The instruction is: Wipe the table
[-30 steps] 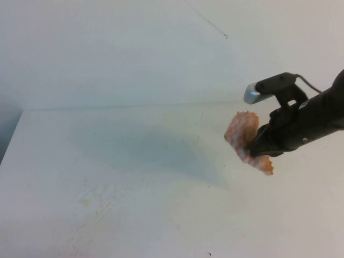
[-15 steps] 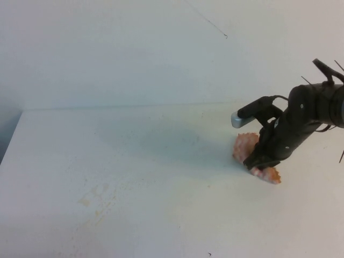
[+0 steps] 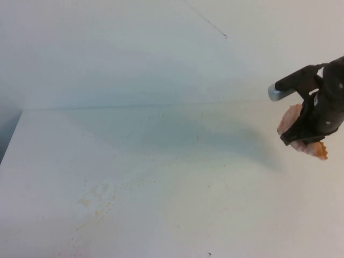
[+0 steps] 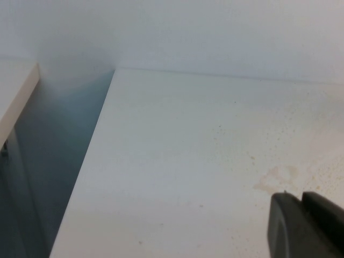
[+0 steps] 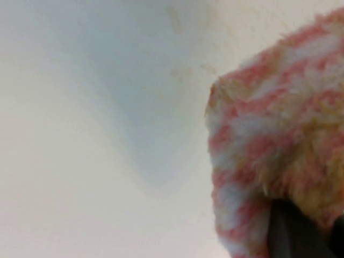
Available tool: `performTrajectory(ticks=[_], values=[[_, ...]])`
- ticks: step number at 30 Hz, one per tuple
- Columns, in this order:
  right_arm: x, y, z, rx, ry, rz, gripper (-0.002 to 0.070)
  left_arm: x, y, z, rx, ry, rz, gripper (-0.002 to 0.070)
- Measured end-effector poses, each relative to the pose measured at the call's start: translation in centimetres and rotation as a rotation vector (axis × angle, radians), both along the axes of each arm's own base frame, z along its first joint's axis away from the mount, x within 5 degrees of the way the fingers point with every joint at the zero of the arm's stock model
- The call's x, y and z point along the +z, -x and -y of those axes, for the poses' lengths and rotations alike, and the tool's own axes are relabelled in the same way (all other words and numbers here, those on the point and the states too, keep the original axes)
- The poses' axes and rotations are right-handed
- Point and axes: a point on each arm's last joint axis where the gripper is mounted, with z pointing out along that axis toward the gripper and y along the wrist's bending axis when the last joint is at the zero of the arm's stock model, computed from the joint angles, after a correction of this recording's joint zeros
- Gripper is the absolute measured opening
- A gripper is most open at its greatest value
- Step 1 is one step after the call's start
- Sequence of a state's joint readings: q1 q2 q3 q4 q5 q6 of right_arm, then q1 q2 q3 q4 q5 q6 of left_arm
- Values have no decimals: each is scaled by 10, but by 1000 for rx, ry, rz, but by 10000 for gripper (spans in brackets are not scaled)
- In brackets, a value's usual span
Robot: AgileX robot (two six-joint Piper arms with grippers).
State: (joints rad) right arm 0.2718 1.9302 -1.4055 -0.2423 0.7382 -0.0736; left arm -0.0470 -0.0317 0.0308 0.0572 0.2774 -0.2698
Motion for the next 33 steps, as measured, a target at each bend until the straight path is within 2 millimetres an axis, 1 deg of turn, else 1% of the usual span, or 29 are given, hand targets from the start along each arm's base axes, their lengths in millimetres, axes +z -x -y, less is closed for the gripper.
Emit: performTrajectory(ticks=[3,4,6,8,10,13,15,18,22,23,25,27,28,29,31,32,33], values=[[32,23,-4,25,-123,44,31,0,0,0,0,0,0,0],[40,32,-5,31,-163,49,31,0,0,0,0,0,0,0],[49,48,-6,40,-223,47,31,0,0,0,0,0,0,0],[52,60,-6,42,-258,36,31,0,0,0,0,0,0,0],[49,70,-6,51,-280,9,31,0,0,0,0,0,0,0],[39,79,-8,65,-310,-42,32,0,0,0,0,0,0,0],[36,82,-11,68,-348,-65,40,0,0,0,0,0,0,0],[37,83,-16,71,-413,-76,102,0,0,0,0,0,0,0],[40,84,-23,42,-504,-87,285,0,0,0,0,0,0,0],[40,84,-24,36,-520,-89,316,0,0,0,0,0,0,0],[41,84,-25,33,-539,-90,339,0,0,0,0,0,0,0],[44,85,-26,49,-547,-87,326,0,0,0,0,0,0,0],[47,87,-26,58,-550,-82,300,0,0,0,0,0,0,0],[51,89,-25,65,-554,-72,260,0,0,0,0,0,0,0],[63,95,-24,80,-562,-42,139,0,0,0,0,0,0,0],[71,98,-23,87,-568,-18,92,0,0,0,0,0,0,0],[78,102,-22,94,-573,4,66,0,0,0,0,0,0,0]])
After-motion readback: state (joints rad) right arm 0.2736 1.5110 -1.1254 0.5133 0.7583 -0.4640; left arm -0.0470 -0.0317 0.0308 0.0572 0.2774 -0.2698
